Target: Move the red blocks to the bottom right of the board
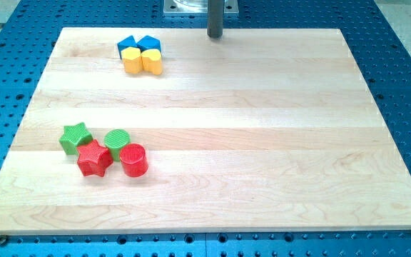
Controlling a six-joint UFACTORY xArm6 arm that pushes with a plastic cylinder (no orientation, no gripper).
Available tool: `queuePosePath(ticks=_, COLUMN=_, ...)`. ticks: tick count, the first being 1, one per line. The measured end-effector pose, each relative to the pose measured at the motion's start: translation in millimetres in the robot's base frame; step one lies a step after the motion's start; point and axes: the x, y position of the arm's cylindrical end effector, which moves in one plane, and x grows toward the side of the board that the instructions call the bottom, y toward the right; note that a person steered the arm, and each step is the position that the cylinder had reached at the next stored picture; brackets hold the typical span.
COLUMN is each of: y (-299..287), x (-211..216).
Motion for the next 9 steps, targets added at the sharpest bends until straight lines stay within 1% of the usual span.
queuePosePath(ticks=2, y=0, x=1)
queuePosePath(ticks=3, y=-9, x=8)
queuePosePath(ticks=4, y=-5, x=58)
queuePosePath(ticks=5, y=-16, x=150)
queuePosePath(ticks=6, y=-59, x=229)
queuePosePath(ticks=7, y=-67, x=345)
queuePosePath(ticks=8, y=-120, x=403)
queuePosePath(ticks=9, y=-228, x=400)
